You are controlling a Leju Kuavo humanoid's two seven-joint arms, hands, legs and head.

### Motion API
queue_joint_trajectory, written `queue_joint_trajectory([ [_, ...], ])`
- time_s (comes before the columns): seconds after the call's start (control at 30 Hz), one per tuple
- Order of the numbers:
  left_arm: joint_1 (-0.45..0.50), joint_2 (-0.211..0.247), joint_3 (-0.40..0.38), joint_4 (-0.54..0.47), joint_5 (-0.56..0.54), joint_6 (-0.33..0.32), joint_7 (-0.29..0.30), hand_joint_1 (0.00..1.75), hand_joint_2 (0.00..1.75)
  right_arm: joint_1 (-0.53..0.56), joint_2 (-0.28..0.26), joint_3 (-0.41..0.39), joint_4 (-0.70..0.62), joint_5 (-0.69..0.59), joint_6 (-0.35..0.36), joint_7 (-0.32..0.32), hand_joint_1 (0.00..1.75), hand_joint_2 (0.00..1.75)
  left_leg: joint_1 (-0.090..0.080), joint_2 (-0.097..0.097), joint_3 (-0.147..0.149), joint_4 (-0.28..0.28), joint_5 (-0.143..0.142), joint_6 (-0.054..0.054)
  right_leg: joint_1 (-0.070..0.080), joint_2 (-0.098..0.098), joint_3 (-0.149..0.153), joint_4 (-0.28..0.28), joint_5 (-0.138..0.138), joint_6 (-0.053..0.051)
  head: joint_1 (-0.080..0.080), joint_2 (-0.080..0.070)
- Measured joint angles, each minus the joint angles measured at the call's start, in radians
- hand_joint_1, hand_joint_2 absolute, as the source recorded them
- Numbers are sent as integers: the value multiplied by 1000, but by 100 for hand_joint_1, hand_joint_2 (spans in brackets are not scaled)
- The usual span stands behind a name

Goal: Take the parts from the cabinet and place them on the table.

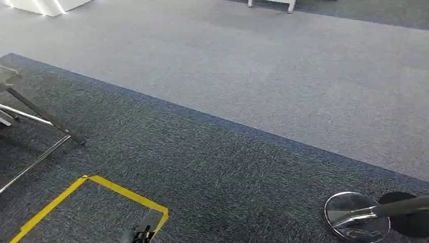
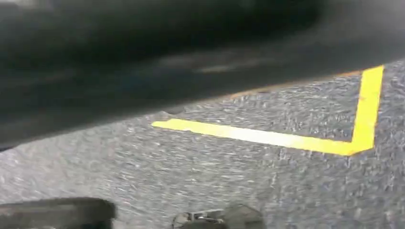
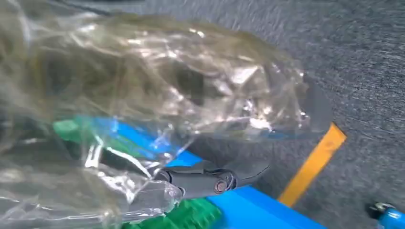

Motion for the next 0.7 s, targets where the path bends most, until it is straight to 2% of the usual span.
queue_joint_trajectory([
  [0.03,2,0,-4,0,-9,3,14,0,0,-5,0,-9,0,-15,0,-4,0,0,1,-21,-35,80,-44,0,0,13,-1,0,1,-4,-1,0],
  [0.07,5,0,-10,0,-24,5,28,0,0,-9,0,-17,0,-37,-1,-8,0,0,0,-30,-72,159,-79,-1,2,25,-2,0,1,-6,-2,0],
  [0.1,7,0,-22,1,-44,5,41,0,0,-12,0,-29,-2,-56,-2,-15,0,0,0,-34,-109,233,-102,0,4,38,-2,0,2,-7,-3,0],
  [0.13,8,0,-36,1,-60,-1,51,0,0,-14,0,-43,-4,-64,-3,-20,0,0,0,-34,-127,260,-98,2,6,52,-1,0,2,-7,-2,0],
  [0.17,9,-1,-48,1,-60,-7,55,0,0,-16,0,-53,-5,-69,-3,-27,0,0,0,-35,-122,241,-70,6,8,65,0,1,2,-7,-2,0],
  [0.2,9,-3,-53,1,-60,-7,55,0,0,-19,-1,-61,-7,-74,-3,-41,0,0,-1,-37,-100,189,-25,12,9,80,1,2,2,-7,-2,0],
  [0.23,9,-5,-59,1,-63,-3,52,0,0,-25,-1,-68,-9,-77,-2,-59,0,0,-1,-50,-64,104,27,18,9,95,3,2,2,-7,-2,0],
  [0.27,9,-6,-66,1,-72,1,46,0,0,-31,-1,-73,-9,-79,-2,-71,0,0,-2,-82,-28,25,70,26,9,109,4,3,3,-6,-2,0],
  [0.3,9,-5,-73,1,-74,5,32,0,0,-39,-1,-76,-9,-77,0,-78,0,0,-2,-138,-14,-15,76,34,10,120,2,6,3,-2,0,0],
  [0.33,7,-7,-75,1,-72,9,12,0,0,-49,-1,-79,-10,-74,2,-80,0,0,3,-134,-7,-39,71,32,9,134,-8,12,5,3,-2,0],
  [0.37,2,-8,-75,0,-64,11,-9,0,0,-52,-1,-80,-10,-69,3,-80,0,0,0,-129,-8,-42,63,30,5,142,-19,12,8,10,-4,0],
  [0.43,-3,-11,-74,-3,-55,16,-50,0,0,-53,-1,-80,-10,-59,3,-78,0,0,-2,-113,-7,-51,71,35,2,161,-27,4,15,25,-4,0],
  [0.47,-5,-12,-73,-5,-51,17,-57,0,0,-54,-2,-80,-10,-58,2,-77,0,0,6,-94,-1,-65,79,37,3,129,-36,19,7,25,-1,0],
  [0.5,-6,-15,-73,-6,-50,18,-61,0,0,-59,-2,-81,-10,-57,1,-76,0,0,4,-83,2,-70,79,40,8,66,-53,53,-18,30,3,0],
  [0.53,-5,-15,-72,-6,-50,18,-63,0,0,-66,-2,-81,-10,-56,2,-76,0,0,2,-67,2,-70,79,43,6,40,-88,122,-58,36,7,0],
  [0.57,-3,-16,-72,-6,-48,18,-68,0,0,-71,-2,-81,-10,-55,2,-76,0,0,1,-49,3,-69,78,43,3,29,-130,206,-96,40,5,0],
  [0.6,-2,-16,-72,-6,-46,22,-75,0,0,-74,-2,-81,-10,-54,2,-74,0,0,0,-32,2,-69,78,44,0,23,-165,274,-121,45,5,0],
  [0.63,-3,-16,-72,-6,-41,24,-84,0,0,-73,-2,-81,-10,-52,3,-68,0,0,0,-19,2,-68,77,43,-3,21,-183,312,-128,49,5,0],
  [0.67,-5,-17,-72,-6,-39,26,-86,0,0,-70,-2,-81,-10,-50,3,-59,0,0,0,-5,3,-68,75,42,-6,19,-175,300,-109,52,5,0],
  [0.7,-6,-18,-72,-6,-39,28,-86,0,0,-67,-2,-81,-10,-50,3,-49,0,0,1,6,5,-68,73,38,-7,14,-145,243,-73,54,6,0],
])
